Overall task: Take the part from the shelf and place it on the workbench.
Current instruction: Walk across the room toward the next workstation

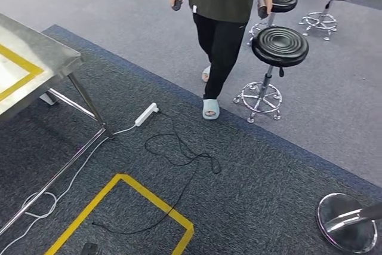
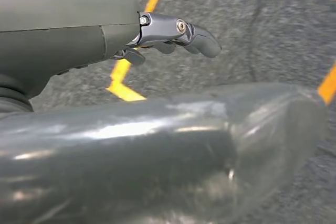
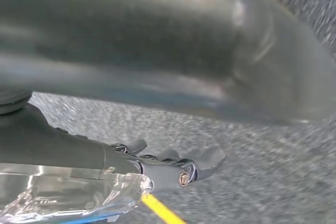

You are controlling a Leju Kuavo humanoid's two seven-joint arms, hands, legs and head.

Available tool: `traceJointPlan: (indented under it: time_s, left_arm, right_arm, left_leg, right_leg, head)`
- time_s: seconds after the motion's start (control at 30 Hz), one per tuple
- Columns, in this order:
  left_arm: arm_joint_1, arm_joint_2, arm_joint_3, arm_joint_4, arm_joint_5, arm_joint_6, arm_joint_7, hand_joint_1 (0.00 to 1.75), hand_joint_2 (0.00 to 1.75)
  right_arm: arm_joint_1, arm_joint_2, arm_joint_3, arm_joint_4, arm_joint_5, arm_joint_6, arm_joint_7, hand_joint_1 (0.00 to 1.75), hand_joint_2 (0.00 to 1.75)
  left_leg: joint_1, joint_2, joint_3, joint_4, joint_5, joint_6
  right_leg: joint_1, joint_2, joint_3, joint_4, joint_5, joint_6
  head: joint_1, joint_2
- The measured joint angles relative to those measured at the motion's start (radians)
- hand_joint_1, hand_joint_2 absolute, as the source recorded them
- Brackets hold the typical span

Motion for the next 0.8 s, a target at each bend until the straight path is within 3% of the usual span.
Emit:
traceJointPlan:
  time_s: [0.07,0.13,0.2,0.27,0.33,0.37,0.4,0.47,0.53,0.57,0.63,0.7,0.77,0.8]
  left_arm:
    - [-0.001,0.000,0.006,0.000,-0.008,0.016,-0.018,0.00,0.00]
    - [-0.003,0.000,0.008,0.000,-0.007,0.032,-0.040,0.00,0.00]
    - [-0.006,0.002,0.018,0.000,0.007,0.038,-0.059,0.00,0.00]
    - [-0.006,0.006,0.035,0.000,0.017,0.040,-0.053,0.00,0.00]
    - [-0.002,0.008,0.052,0.000,0.027,0.040,-0.026,0.00,0.00]
    - [-0.002,0.007,0.060,0.000,0.033,0.038,-0.010,0.00,0.00]
    - [-0.003,0.004,0.070,0.000,0.041,0.035,0.008,0.00,0.00]
    - [-0.006,-0.006,0.089,0.001,0.056,0.034,0.040,0.00,0.00]
    - [-0.009,-0.016,0.105,0.002,0.063,0.037,0.058,0.00,0.00]
    - [-0.013,-0.018,0.111,0.003,0.063,0.033,0.058,0.00,0.00]
    - [-0.023,-0.023,0.119,0.005,0.061,0.009,0.045,0.00,0.00]
    - [-0.034,-0.027,0.124,0.008,0.056,-0.027,0.027,0.00,0.00]
    - [-0.038,-0.027,0.126,0.011,0.047,-0.053,0.017,0.00,0.00]
    - [-0.038,-0.027,0.127,0.012,0.043,-0.059,0.016,0.00,0.00]
  right_arm:
    - [-0.001,0.000,-0.003,0.000,0.009,-0.011,0.023,0.00,0.00]
    - [0.004,-0.001,-0.004,0.000,0.024,-0.017,0.036,0.00,0.00]
    - [0.007,-0.003,-0.004,0.000,0.039,-0.021,0.045,0.00,0.00]
    - [0.004,-0.005,-0.004,0.000,0.047,-0.018,0.046,0.00,0.00]
    - [0.001,-0.005,-0.005,0.000,0.043,-0.001,0.038,0.00,0.00]
    - [0.001,-0.006,-0.006,0.000,0.043,0.009,0.036,0.00,0.00]
    - [0.001,-0.006,-0.007,0.000,0.050,0.017,0.040,0.00,0.00]
    - [-0.003,-0.005,-0.006,0.001,0.075,0.024,0.056,0.00,0.00]
    - [-0.015,-0.002,0.000,0.002,0.097,0.017,0.075,0.00,0.00]
    - [-0.021,-0.001,0.003,0.003,0.100,0.010,0.078,0.00,0.00]
    - [-0.029,-0.001,0.006,0.004,0.090,-0.005,0.060,0.00,0.00]
    - [-0.033,-0.004,0.006,0.003,0.067,-0.011,0.010,0.00,0.00]
    - [-0.041,-0.008,0.005,0.003,0.053,-0.010,-0.037,0.00,0.00]
    - [-0.045,-0.011,0.005,0.003,0.051,-0.009,-0.051,0.00,0.00]
  left_leg:
    - [0.000,-0.020,0.019,-0.048,0.005,0.001]
    - [0.000,-0.001,0.020,-0.055,0.008,0.006]
    - [0.003,0.024,0.022,-0.061,0.013,0.017]
    - [0.001,0.052,0.022,-0.062,0.013,0.022]
    - [0.000,0.085,0.023,-0.062,0.012,0.023]
    - [0.000,0.100,0.024,-0.062,0.011,0.022]
    - [0.001,0.114,0.025,-0.062,0.009,0.020]
    - [0.003,0.138,0.032,-0.061,0.004,0.011]
    - [0.000,0.156,0.038,-0.059,-0.001,-0.002]
    - [-0.002,0.164,0.040,-0.058,-0.002,-0.008]
    - [0.000,0.176,0.041,-0.058,-0.002,-0.019]
    - [0.005,0.147,0.031,-0.031,-0.027,-0.028]
    - [0.007,0.092,-0.018,0.077,-0.092,-0.029]
    - [0.006,0.076,-0.053,0.150,-0.125,-0.027]
  right_leg:
    - [-0.002,0.022,-0.011,0.003,0.005,0.010]
    - [-0.007,0.033,-0.022,0.003,0.008,0.021]
    - [-0.005,-0.015,-0.046,0.043,-0.018,0.032]
    - [-0.006,-0.081,-0.100,0.160,-0.081,0.040]
    - [-0.012,-0.104,-0.150,0.271,-0.125,0.048]
    - [-0.014,-0.108,-0.152,0.281,-0.121,0.052]
    - [-0.017,-0.114,-0.132,0.251,-0.099,0.054]
    - [-0.020,-0.146,-0.053,0.115,-0.043,0.059]
    - [-0.019,-0.172,0.001,0.021,-0.016,0.051]
    - [-0.016,-0.173,0.004,0.010,-0.017,0.043]
    - [-0.013,-0.152,-0.003,0.013,-0.014,0.026]
    - [-0.013,-0.133,-0.007,0.012,-0.010,0.011]
    - [-0.013,-0.110,-0.010,0.011,-0.005,0.000]
    - [-0.012,-0.096,-0.013,0.011,-0.003,-0.004]
  head:
    - [0.001,0.000]
    - [0.001,0.000]
    - [0.006,0.000]
    - [0.012,0.000]
    - [0.013,0.000]
    - [0.013,0.000]
    - [0.013,0.000]
    - [0.013,0.000]
    - [0.011,0.000]
    - [0.010,0.000]
    - [0.009,0.000]
    - [0.009,0.000]
    - [0.006,0.000]
    - [0.006,0.000]
